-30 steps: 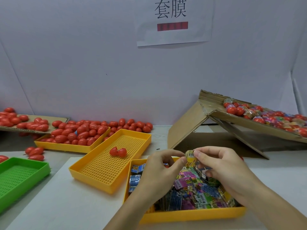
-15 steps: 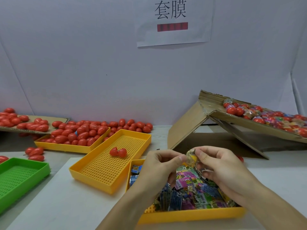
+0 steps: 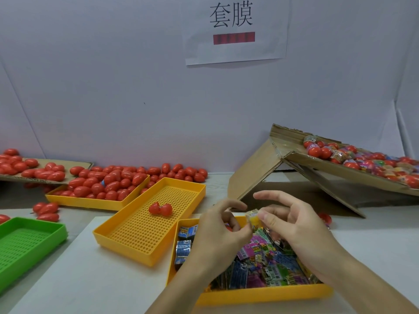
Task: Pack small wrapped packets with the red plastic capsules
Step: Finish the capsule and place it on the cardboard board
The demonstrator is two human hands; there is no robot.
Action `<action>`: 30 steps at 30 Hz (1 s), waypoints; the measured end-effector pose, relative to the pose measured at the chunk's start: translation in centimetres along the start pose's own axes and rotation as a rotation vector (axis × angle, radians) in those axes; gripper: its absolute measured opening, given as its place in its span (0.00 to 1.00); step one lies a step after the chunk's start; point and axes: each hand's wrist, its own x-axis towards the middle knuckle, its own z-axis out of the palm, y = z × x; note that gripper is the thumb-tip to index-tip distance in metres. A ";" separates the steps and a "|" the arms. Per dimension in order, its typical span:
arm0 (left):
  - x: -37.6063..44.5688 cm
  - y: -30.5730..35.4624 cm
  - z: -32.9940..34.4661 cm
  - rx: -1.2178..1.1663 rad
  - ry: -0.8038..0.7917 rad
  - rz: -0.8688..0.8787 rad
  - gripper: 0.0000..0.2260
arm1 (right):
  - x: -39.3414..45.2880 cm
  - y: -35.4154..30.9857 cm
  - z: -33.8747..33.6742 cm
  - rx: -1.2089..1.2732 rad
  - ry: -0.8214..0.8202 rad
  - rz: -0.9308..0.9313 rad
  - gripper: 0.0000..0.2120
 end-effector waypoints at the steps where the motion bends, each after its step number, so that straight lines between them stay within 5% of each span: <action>1: -0.1 -0.1 0.1 0.024 -0.014 0.030 0.12 | 0.0 0.0 0.0 -0.038 -0.011 -0.005 0.13; 11: -0.3 0.1 0.0 0.296 0.035 0.147 0.03 | 0.1 0.2 -0.1 -0.150 -0.065 0.018 0.14; 16: -0.4 0.4 -0.1 0.467 0.046 0.266 0.11 | 0.1 0.3 0.2 -0.090 -0.020 0.005 0.15; 19: -0.5 0.7 -0.1 0.532 0.063 0.327 0.07 | 0.1 0.4 0.2 -0.086 -0.011 0.003 0.15; 30: -0.1 0.3 0.2 0.161 0.192 0.166 0.13 | 0.2 0.6 0.0 -0.066 -0.004 0.056 0.19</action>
